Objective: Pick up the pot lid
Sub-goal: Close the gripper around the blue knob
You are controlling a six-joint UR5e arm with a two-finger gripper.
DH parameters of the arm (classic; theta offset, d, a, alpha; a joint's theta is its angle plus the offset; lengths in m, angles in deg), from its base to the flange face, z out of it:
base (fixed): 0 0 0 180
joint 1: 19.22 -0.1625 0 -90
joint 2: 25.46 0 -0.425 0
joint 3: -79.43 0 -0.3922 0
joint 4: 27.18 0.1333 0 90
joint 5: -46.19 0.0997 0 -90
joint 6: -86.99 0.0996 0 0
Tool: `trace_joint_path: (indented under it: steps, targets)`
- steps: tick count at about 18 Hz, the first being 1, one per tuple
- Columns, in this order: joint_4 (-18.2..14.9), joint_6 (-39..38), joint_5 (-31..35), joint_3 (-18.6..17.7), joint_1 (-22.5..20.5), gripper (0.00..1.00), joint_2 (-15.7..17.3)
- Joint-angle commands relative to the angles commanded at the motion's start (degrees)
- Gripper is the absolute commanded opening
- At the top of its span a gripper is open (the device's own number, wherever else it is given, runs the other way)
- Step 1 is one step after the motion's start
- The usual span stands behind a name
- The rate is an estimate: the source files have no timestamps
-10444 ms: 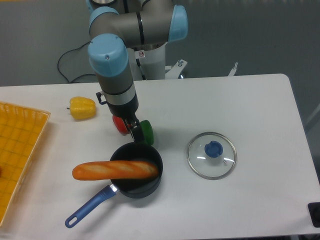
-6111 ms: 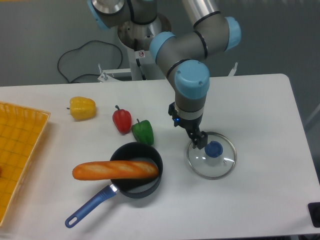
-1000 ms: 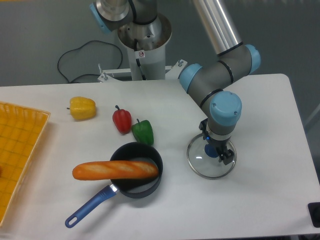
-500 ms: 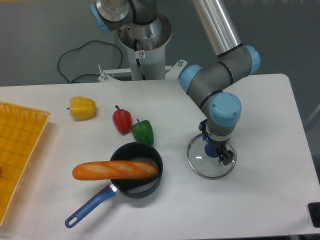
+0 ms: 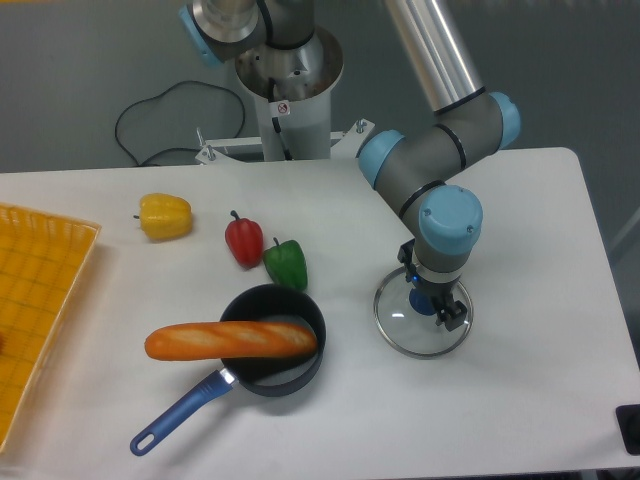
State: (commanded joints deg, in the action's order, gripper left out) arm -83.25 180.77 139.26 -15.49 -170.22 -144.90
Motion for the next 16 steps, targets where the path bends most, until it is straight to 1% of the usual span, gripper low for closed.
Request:
trace_joint_path:
  steps: [1, 2, 3, 4, 6, 10, 12, 14, 16]
  targets:
    - [-0.1, 0.0, 0.0, 0.1, 0.0, 0.8, 0.0]
    - [-0.1, 0.0, 0.1, 0.1, 0.0, 0.77, 0.0]
    - [-0.1, 0.0, 0.1, 0.1, 0.1, 0.73, 0.0]
    - [-0.2, -0.1, 0.1, 0.1, 0.1, 0.67, 0.0]
    - [-0.2, -0.1, 0.1, 0.2, 0.1, 0.65, 0.0]
    - [-0.4, -0.5, 0.2, 0.4, 0.3, 0.51, 0.1]
    - [-0.4, -0.6, 0.2, 0.4, 0.3, 0.48, 0.1]
    - [-0.7, -0.6, 0.2, 0.7, 0.4, 0.47, 0.2]
    - [-1.1, -0.5, 0.3, 1.8, 0.4, 0.47, 0.3]
